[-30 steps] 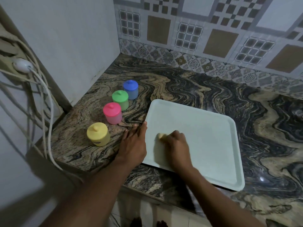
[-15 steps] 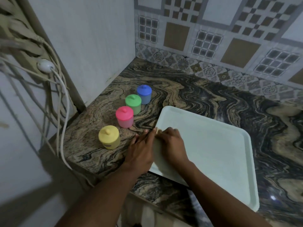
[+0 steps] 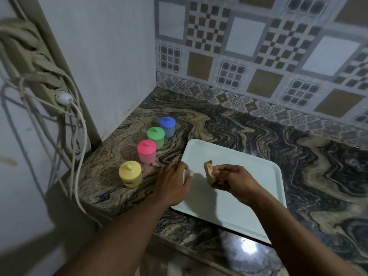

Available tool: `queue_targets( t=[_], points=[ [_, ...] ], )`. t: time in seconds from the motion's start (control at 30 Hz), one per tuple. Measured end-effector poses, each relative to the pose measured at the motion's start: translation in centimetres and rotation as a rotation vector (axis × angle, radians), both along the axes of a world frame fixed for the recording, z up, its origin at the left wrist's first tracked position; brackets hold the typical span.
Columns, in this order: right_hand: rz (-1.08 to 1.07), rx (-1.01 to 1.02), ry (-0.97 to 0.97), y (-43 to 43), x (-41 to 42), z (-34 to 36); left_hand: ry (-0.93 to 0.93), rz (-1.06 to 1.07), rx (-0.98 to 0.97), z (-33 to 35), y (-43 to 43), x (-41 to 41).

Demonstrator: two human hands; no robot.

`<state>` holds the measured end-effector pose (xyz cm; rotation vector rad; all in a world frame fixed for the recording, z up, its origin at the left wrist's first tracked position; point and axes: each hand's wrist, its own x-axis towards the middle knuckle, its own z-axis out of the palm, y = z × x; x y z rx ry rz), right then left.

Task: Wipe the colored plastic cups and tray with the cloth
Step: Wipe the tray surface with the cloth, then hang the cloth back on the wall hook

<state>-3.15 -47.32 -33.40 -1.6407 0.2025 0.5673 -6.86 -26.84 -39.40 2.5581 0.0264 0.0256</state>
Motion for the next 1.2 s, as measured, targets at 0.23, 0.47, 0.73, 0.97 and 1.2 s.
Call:
queue_targets(
  t=[0.23,0.47,0.73,0.97,1.2],
  points=[
    [0.051,-0.085,-0.114,2.7,-0.2,4.1,0.113,0.218,-0.633,6.3,-1.2,2.4],
    [-0.052,0.259,-0.007,4.7,2.4,9.7,0.074,0.386,-0.792,13.5,1.5,3.7],
    [0.251,0.126,-0.247,7.4,4.8,15.1,-0.128,0.385,-0.621,23.2,4.0,5.2],
    [0.179,0.254,-0.173,10.0,5.8,19.1,-0.225,0.387,-0.557,28.0,6.9,3.4],
    [0.506,0.376,-0.092,14.3,5.8,19.7,-0.276,0.377,-0.462,33.6,8.8,0.7]
  ],
)
